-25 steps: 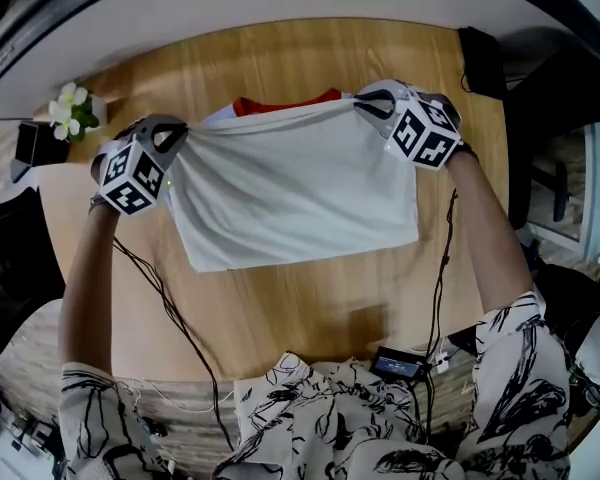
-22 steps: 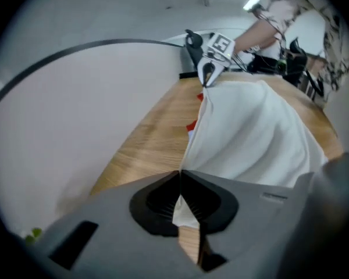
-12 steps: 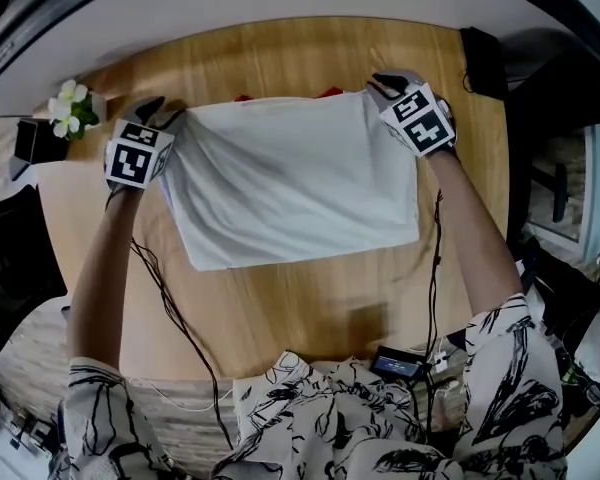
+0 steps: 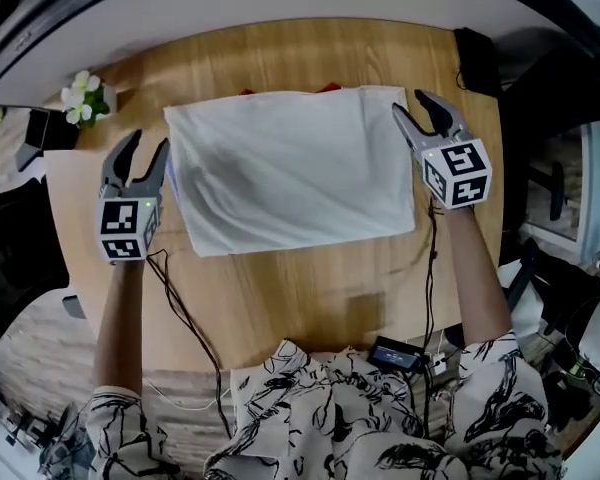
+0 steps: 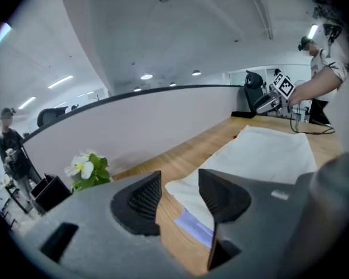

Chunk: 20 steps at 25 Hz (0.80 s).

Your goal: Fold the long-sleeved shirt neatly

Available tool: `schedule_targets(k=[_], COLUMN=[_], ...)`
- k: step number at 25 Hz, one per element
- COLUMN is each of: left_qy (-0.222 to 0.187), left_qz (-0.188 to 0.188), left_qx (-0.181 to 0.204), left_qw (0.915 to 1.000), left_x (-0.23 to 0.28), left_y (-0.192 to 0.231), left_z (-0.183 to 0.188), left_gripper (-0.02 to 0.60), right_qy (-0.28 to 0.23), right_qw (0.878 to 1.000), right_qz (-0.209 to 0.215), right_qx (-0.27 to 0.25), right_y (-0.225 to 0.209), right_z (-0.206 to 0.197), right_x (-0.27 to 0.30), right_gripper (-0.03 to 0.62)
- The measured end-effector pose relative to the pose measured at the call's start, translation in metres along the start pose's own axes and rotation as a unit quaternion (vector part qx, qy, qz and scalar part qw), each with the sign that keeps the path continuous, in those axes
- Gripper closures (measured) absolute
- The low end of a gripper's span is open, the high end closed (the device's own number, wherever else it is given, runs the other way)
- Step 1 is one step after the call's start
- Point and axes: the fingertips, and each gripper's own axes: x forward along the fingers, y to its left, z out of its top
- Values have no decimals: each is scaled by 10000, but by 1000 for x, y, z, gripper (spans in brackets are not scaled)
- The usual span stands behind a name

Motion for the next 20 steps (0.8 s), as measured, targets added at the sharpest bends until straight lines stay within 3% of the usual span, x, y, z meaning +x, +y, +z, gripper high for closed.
schedule_targets(k=[5, 10, 15, 20], left_qy=[33, 436, 979, 1095], left_qz=[-149, -526, -831, -1066], left_qx=[-72, -748, -1010, -1186], left_qw=[9999, 9949, 9866, 9811], left_x=[-74, -118, -131, -128], left_y=[-51, -103, -144, -163], left_z=[-29, -85, -145, -163], left_gripper=[371, 376, 380, 385], right_qy=[-182, 268, 804, 982], right_qw=[9994, 9959, 9882, 9801], right_qz=[143, 520, 550, 506], right_qx=[266, 691, 1184, 1650], right_y=[33, 79, 105, 110], right_z=[-25, -91, -164, -204], right_x=[-75, -123, -149, -154], right_gripper=[382, 362, 358, 361])
